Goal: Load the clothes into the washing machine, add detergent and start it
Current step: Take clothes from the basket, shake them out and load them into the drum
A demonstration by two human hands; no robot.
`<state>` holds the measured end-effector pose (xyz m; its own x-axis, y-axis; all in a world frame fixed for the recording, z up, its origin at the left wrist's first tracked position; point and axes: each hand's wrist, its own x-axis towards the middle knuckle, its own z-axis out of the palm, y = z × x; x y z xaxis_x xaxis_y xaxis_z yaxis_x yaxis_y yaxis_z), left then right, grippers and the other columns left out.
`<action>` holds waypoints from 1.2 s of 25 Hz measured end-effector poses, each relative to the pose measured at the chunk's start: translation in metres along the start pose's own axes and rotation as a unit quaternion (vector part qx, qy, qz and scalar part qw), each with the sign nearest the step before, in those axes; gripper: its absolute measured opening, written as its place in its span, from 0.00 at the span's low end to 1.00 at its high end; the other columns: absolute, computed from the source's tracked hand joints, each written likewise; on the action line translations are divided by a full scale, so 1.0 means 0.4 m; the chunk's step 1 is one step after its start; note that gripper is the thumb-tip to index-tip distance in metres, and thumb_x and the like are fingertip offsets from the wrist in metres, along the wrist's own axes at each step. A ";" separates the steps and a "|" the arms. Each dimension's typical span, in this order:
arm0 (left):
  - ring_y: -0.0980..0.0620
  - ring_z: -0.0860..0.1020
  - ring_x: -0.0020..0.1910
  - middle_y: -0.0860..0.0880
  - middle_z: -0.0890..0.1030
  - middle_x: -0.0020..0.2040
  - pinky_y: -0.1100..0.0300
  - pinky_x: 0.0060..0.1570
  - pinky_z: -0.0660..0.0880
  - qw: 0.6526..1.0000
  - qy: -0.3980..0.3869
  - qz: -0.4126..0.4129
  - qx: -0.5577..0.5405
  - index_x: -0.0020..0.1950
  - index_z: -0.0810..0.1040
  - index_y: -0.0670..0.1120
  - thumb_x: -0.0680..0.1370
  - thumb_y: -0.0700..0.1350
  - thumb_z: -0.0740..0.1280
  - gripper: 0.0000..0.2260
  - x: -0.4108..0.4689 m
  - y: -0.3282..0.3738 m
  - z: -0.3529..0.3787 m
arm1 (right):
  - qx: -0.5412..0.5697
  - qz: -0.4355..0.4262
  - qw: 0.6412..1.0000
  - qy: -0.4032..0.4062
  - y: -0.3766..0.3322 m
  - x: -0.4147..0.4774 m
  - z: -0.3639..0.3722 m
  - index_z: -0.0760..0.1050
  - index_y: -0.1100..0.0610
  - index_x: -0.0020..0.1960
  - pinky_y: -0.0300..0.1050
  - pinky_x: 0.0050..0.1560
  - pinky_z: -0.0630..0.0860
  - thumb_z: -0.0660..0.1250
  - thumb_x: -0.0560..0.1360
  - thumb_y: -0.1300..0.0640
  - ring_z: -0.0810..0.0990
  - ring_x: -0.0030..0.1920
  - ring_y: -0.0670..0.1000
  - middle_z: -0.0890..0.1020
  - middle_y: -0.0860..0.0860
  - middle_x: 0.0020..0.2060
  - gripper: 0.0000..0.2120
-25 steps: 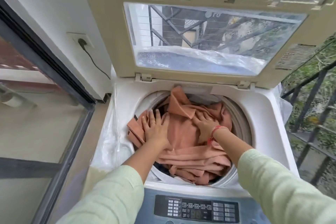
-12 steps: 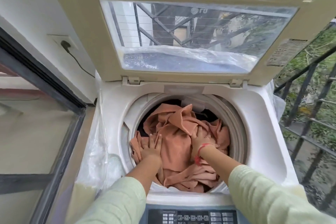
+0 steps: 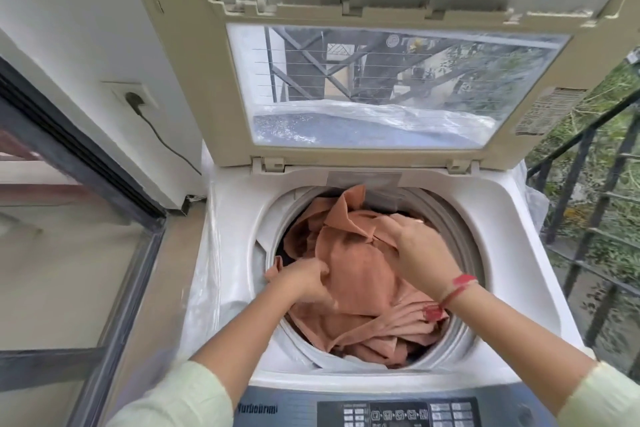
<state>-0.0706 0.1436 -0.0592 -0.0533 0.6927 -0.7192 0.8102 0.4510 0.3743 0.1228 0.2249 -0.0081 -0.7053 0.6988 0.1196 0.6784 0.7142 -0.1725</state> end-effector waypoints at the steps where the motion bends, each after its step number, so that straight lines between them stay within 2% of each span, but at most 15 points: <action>1: 0.49 0.75 0.61 0.52 0.76 0.63 0.50 0.60 0.72 0.995 0.094 0.017 -0.036 0.62 0.74 0.56 0.67 0.58 0.72 0.24 -0.010 0.012 -0.018 | 0.037 -0.084 0.996 0.007 -0.017 0.004 0.015 0.74 0.52 0.58 0.50 0.42 0.79 0.65 0.71 0.56 0.80 0.49 0.56 0.79 0.51 0.51 0.15; 2: 0.47 0.75 0.61 0.51 0.76 0.61 0.50 0.57 0.73 0.981 0.183 0.029 -0.050 0.60 0.74 0.56 0.68 0.57 0.71 0.22 -0.007 0.019 -0.024 | 0.028 -0.156 0.987 -0.032 -0.023 0.018 0.045 0.72 0.52 0.61 0.52 0.47 0.79 0.66 0.71 0.55 0.78 0.53 0.57 0.77 0.52 0.57 0.19; 4: 0.43 0.65 0.69 0.47 0.66 0.70 0.45 0.63 0.69 0.969 0.242 0.045 -0.006 0.72 0.61 0.54 0.65 0.59 0.74 0.39 0.013 0.032 0.000 | -0.036 -0.147 0.969 -0.197 0.011 0.067 0.130 0.59 0.47 0.72 0.59 0.64 0.69 0.70 0.68 0.46 0.65 0.69 0.60 0.63 0.54 0.72 0.37; 6: 0.40 0.48 0.76 0.45 0.45 0.77 0.37 0.69 0.55 0.992 0.127 0.000 0.021 0.76 0.39 0.55 0.60 0.60 0.77 0.58 0.039 0.030 0.060 | -0.010 0.010 0.944 -0.331 0.088 0.112 0.188 0.40 0.43 0.76 0.64 0.72 0.54 0.75 0.59 0.36 0.45 0.76 0.61 0.44 0.53 0.77 0.58; 8: 0.39 0.38 0.75 0.46 0.32 0.76 0.37 0.70 0.50 0.998 0.026 -0.051 -0.003 0.72 0.27 0.57 0.59 0.61 0.78 0.65 0.068 0.004 0.105 | 0.020 0.129 0.896 -0.425 0.152 0.125 0.238 0.31 0.41 0.74 0.66 0.72 0.50 0.77 0.49 0.32 0.41 0.75 0.62 0.34 0.49 0.75 0.70; 9: 0.38 0.35 0.74 0.46 0.29 0.75 0.37 0.71 0.50 0.998 0.005 -0.062 -0.016 0.70 0.24 0.57 0.58 0.61 0.78 0.66 0.083 -0.010 0.117 | 0.040 0.166 0.876 -0.451 0.170 0.127 0.255 0.31 0.39 0.73 0.67 0.71 0.56 0.78 0.44 0.31 0.44 0.76 0.61 0.35 0.46 0.74 0.74; 11: 0.37 0.32 0.73 0.46 0.26 0.73 0.36 0.70 0.50 0.999 0.008 -0.049 0.000 0.69 0.22 0.57 0.57 0.63 0.78 0.67 0.104 -0.020 0.123 | 0.073 0.216 0.833 -0.503 0.199 0.143 0.312 0.37 0.39 0.74 0.61 0.65 0.69 0.78 0.37 0.30 0.57 0.74 0.57 0.46 0.44 0.76 0.76; 13: 0.36 0.32 0.73 0.45 0.26 0.73 0.29 0.66 0.48 0.996 0.056 -0.025 0.065 0.69 0.21 0.56 0.58 0.63 0.78 0.67 0.125 -0.001 0.122 | 0.074 0.244 0.790 -0.558 0.197 0.188 0.338 0.48 0.47 0.76 0.53 0.64 0.72 0.79 0.44 0.32 0.69 0.69 0.54 0.63 0.46 0.72 0.69; 16: 0.37 0.32 0.73 0.44 0.28 0.74 0.26 0.64 0.44 0.970 0.106 0.051 0.214 0.71 0.24 0.55 0.63 0.59 0.76 0.62 0.170 0.038 0.133 | 0.075 0.291 0.785 -0.542 0.182 0.250 0.357 0.70 0.59 0.67 0.47 0.60 0.72 0.72 0.70 0.46 0.76 0.58 0.54 0.73 0.51 0.63 0.30; 18: 0.38 0.32 0.73 0.46 0.29 0.75 0.26 0.65 0.44 0.977 0.041 0.037 0.207 0.72 0.25 0.55 0.64 0.57 0.77 0.61 0.214 0.026 0.133 | 0.077 0.271 0.776 -0.565 0.171 0.238 0.374 0.75 0.63 0.55 0.46 0.50 0.73 0.66 0.75 0.50 0.76 0.45 0.55 0.76 0.55 0.61 0.17; 20: 0.38 0.32 0.73 0.51 0.26 0.73 0.25 0.64 0.46 0.990 -0.064 -0.029 0.126 0.70 0.23 0.57 0.59 0.59 0.79 0.66 0.267 -0.030 0.136 | 0.083 0.270 0.763 -0.581 0.159 0.212 0.387 0.72 0.60 0.61 0.45 0.45 0.73 0.62 0.78 0.49 0.76 0.51 0.58 0.74 0.59 0.63 0.17; 22: 0.38 0.32 0.73 0.54 0.21 0.68 0.27 0.66 0.48 0.982 -0.144 -0.070 0.102 0.65 0.19 0.59 0.53 0.61 0.80 0.71 0.306 -0.076 0.139 | 0.169 0.349 0.783 -0.486 0.147 0.137 0.408 0.52 0.57 0.75 0.49 0.62 0.69 0.64 0.75 0.42 0.62 0.71 0.62 0.60 0.59 0.73 0.37; 24: 0.40 0.32 0.73 0.56 0.19 0.64 0.33 0.70 0.52 0.972 -0.192 -0.084 0.107 0.60 0.18 0.59 0.51 0.61 0.81 0.70 0.327 -0.081 0.133 | 0.166 0.304 0.863 -0.368 0.121 0.068 0.425 0.41 0.47 0.76 0.54 0.71 0.60 0.71 0.58 0.29 0.56 0.74 0.62 0.54 0.58 0.75 0.59; 26: 0.41 0.34 0.74 0.56 0.19 0.63 0.36 0.71 0.54 0.969 -0.207 -0.088 0.101 0.64 0.20 0.55 0.52 0.59 0.82 0.71 0.337 -0.059 0.126 | 0.176 0.299 0.895 -0.280 0.116 0.031 0.442 0.45 0.43 0.76 0.56 0.69 0.63 0.65 0.52 0.22 0.62 0.71 0.62 0.59 0.57 0.74 0.61; 30: 0.40 0.42 0.76 0.51 0.27 0.73 0.38 0.70 0.58 0.956 -0.232 -0.094 0.150 0.71 0.25 0.54 0.49 0.62 0.81 0.73 0.309 -0.025 0.105 | 0.081 0.213 0.928 -0.295 0.119 0.031 0.382 0.46 0.44 0.76 0.59 0.68 0.62 0.52 0.57 0.18 0.61 0.72 0.60 0.58 0.55 0.74 0.54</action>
<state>-0.0609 0.2010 -0.1764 -0.0070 0.2594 -0.9657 0.9467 0.3127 0.0771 0.1149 0.2615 -0.1644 -0.4019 0.7384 -0.5415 0.9156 0.3288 -0.2312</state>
